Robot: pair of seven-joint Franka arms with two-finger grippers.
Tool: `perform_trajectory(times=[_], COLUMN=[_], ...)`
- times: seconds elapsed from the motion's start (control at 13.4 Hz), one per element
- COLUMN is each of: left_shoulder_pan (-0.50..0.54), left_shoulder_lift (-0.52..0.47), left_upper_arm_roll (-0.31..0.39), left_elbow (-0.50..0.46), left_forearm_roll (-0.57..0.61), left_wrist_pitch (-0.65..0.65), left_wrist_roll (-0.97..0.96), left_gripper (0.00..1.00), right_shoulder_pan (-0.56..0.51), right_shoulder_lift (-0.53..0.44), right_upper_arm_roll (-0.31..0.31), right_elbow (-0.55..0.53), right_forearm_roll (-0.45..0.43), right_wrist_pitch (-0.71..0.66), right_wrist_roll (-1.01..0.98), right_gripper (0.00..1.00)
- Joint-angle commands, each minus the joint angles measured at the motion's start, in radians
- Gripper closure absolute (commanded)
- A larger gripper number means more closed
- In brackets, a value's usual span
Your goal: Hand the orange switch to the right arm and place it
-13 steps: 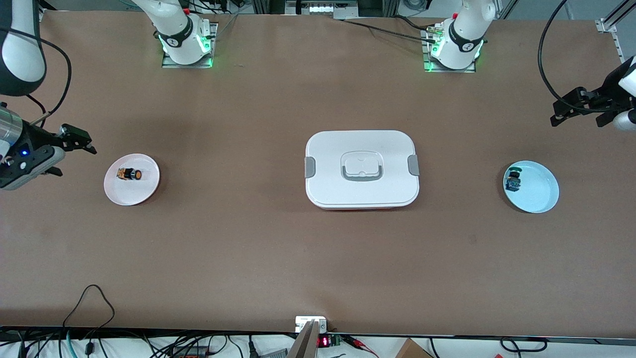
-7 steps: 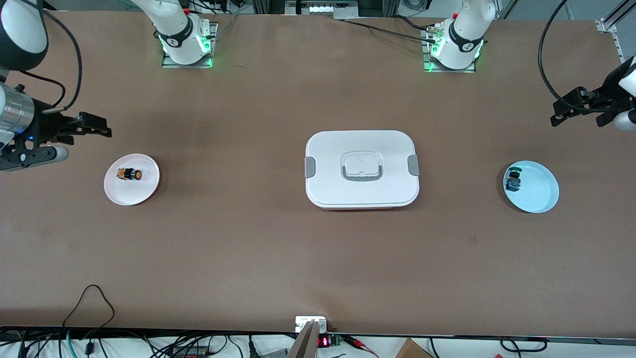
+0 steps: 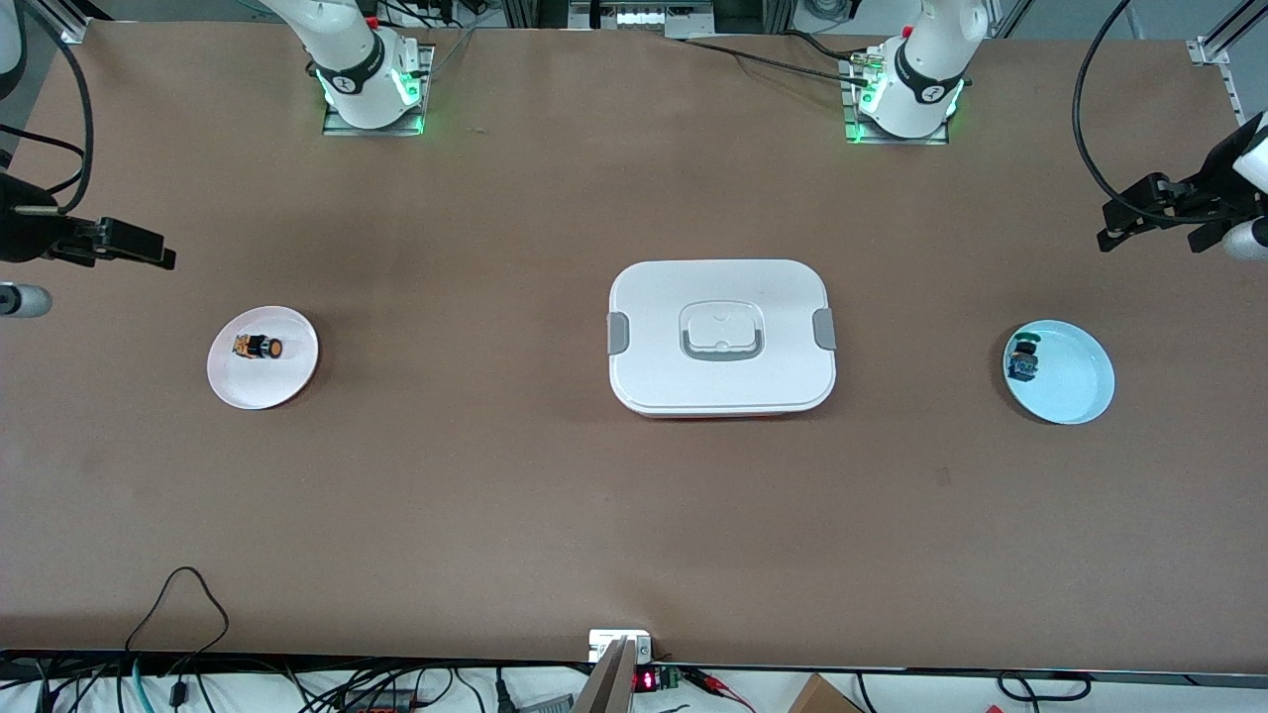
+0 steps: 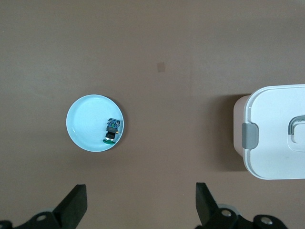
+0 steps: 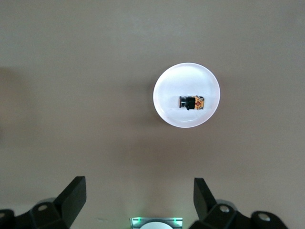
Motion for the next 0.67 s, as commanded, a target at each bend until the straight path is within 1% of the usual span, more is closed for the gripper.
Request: perform_trajectory(times=[0.0,0.22,0.45,0.6], left_shoulder_pan=[-0.001,-0.001,-0.001,0.000], left_shoulder_lift=[0.013,0.013,0.012,0.012], left_upper_arm_roll=[-0.005,-0.005,-0.005,-0.005], left_elbow=[0.029,0.029,0.029,0.029], left_forearm_roll=[0.007,0.007,0.007,0.007], left_wrist_pitch=[-0.019,-0.019,-0.036,-0.039], left_wrist_roll=[-0.014,-0.014,-0.014,-0.016], left_gripper=[0.00,0.00,0.00,0.00], right_shoulder_pan=[0.015,0.016,0.024,0.022], right_shoulder_lift=[0.011,-0.033,-0.142,-0.174], right_upper_arm_roll=[0.007,0.011,0.011,0.010], right_elbow=[0.019,-0.053,-0.214,-0.257], right_forearm_roll=[-0.067,-0.069,-0.066,-0.062], right_wrist_pitch=[0.050,0.081,0.179,0.189], right_wrist_roll=[0.057,0.050,0.040,0.008], right_gripper=[0.00,0.00,0.00,0.00])
